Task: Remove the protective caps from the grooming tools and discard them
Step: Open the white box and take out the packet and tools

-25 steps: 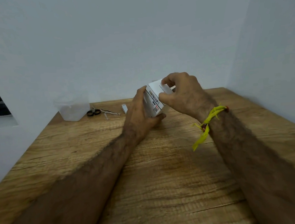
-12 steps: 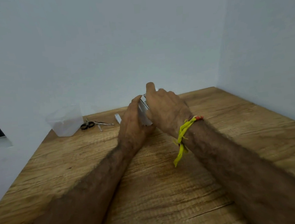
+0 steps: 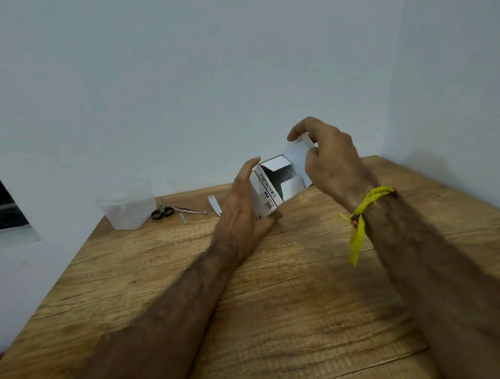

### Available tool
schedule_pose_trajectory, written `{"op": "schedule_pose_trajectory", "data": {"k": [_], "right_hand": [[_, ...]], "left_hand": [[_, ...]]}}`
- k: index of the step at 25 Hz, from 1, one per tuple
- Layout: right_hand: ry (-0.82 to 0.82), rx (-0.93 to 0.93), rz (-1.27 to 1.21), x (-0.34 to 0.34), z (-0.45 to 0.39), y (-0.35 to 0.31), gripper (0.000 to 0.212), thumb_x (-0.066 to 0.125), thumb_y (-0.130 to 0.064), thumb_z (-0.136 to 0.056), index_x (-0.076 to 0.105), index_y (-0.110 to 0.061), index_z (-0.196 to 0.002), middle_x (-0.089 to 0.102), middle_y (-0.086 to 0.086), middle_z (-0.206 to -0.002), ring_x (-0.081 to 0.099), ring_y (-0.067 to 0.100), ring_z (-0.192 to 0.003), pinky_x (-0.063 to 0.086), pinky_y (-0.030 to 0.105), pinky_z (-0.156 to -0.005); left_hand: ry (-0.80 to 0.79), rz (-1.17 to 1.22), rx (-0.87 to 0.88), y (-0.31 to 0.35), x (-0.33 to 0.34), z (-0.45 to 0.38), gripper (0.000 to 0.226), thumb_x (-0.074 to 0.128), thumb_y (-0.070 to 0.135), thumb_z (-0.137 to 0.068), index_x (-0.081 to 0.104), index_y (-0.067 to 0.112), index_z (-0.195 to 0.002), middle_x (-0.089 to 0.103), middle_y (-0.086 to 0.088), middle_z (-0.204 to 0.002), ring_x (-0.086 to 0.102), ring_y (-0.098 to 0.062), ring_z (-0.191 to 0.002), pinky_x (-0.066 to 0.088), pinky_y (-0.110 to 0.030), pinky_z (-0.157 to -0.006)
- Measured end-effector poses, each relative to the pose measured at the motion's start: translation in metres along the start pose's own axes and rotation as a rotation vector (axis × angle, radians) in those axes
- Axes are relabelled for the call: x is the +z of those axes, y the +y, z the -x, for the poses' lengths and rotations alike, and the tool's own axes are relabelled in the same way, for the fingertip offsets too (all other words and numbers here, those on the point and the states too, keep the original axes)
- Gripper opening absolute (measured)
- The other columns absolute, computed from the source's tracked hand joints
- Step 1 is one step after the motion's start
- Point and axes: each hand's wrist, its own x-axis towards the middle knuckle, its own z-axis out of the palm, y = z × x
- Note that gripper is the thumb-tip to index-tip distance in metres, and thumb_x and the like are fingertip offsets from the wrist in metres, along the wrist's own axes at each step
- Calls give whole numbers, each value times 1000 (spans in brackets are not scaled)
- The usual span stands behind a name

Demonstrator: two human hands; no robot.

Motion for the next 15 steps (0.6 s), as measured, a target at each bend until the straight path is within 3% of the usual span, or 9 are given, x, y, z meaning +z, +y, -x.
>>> {"op": "schedule_pose_trajectory", "data": {"k": [3,7,11,13,15], "right_hand": [[200,-10,-64,11,-2,9,47,37,5,-79,69,-26,-94,65,8,-109,60,26,-101,51,36,-81],[306,-26,75,16,-7,26,34,46,3,-86,74,-16,-87,64,9,-106,60,29,-102,49,37,-81],[560,-402,196,10,1,7,27,50,0,-83,75,-9,-80,68,6,-89,60,29,-90,48,40,-76],[430,-560,62,10,6,-7,25,50,-2,-80,74,-8,-77,70,4,-81,64,25,-80,51,39,-73],[91,-464,-33,17,10,-14,30,45,-7,-79,75,-12,-81,73,2,-81,67,22,-79,56,40,-73]], "left_hand": [[-4,-93,102,-2,0,-1,88,78,20,-83,19,33,-147,45,-8,-140,42,-5,-116,45,-25,-88],[-26,-165,142,-3,2,-2,79,77,24,-85,24,34,-142,41,-11,-144,44,-16,-121,56,-37,-84],[-31,-191,86,-5,1,-3,88,78,25,-84,20,37,-149,36,-8,-145,42,-15,-123,54,-35,-86],[-20,-190,87,-7,1,-4,94,79,20,-82,18,35,-152,38,-6,-142,40,-10,-122,47,-28,-88],[0,-167,93,-7,-1,-4,96,80,15,-79,20,30,-152,41,-5,-138,39,-7,-118,42,-25,-90]]}}
